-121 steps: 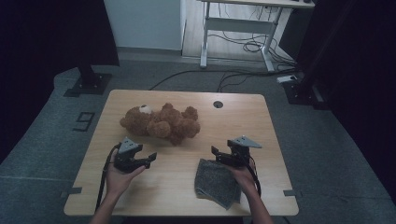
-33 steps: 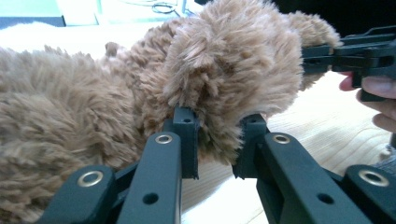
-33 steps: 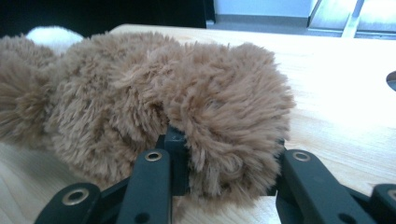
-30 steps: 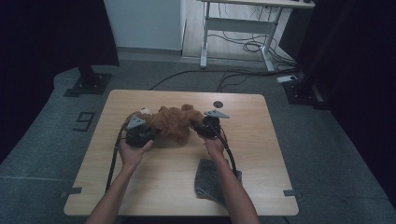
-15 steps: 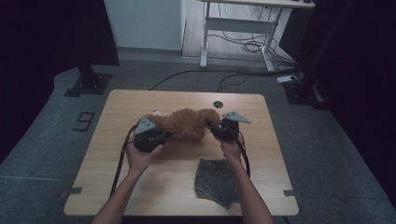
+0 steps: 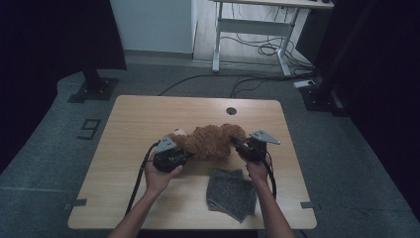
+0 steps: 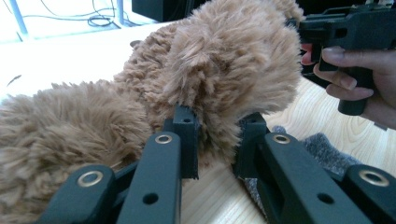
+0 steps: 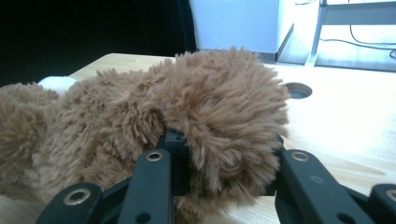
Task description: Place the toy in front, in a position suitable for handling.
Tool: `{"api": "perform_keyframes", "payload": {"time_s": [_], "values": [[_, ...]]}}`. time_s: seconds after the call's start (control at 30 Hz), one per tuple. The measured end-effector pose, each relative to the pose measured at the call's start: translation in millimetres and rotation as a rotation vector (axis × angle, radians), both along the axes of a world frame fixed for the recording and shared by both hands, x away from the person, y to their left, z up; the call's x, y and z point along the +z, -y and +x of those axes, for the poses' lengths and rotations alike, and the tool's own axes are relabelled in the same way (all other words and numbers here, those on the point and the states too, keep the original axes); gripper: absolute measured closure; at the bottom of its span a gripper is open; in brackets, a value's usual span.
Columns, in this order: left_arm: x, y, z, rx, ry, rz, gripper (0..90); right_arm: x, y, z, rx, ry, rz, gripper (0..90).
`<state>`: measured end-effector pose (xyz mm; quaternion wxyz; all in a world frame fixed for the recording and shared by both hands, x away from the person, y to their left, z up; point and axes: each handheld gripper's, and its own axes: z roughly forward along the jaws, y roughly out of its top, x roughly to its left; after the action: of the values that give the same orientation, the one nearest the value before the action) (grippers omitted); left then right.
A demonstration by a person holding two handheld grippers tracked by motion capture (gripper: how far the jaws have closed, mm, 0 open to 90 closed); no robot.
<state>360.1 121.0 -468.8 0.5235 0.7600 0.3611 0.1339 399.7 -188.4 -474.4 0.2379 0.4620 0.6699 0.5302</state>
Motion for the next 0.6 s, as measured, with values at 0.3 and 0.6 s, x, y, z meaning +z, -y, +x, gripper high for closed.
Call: {"api": "perform_keyframes", "payload": {"time_s": [0.3,0.6], "values": [[-11.9,-0.9,-0.4,0.009,-0.024,0.007,73.1,-16.9,2.1,-4.3,0.007,-0.033,-0.018,66.5],[-18.6,-6.3,0.0,0.042,-0.038,-0.002,68.4,-33.7,7.6,-8.5,0.044,-0.054,0.046,62.3]]}}
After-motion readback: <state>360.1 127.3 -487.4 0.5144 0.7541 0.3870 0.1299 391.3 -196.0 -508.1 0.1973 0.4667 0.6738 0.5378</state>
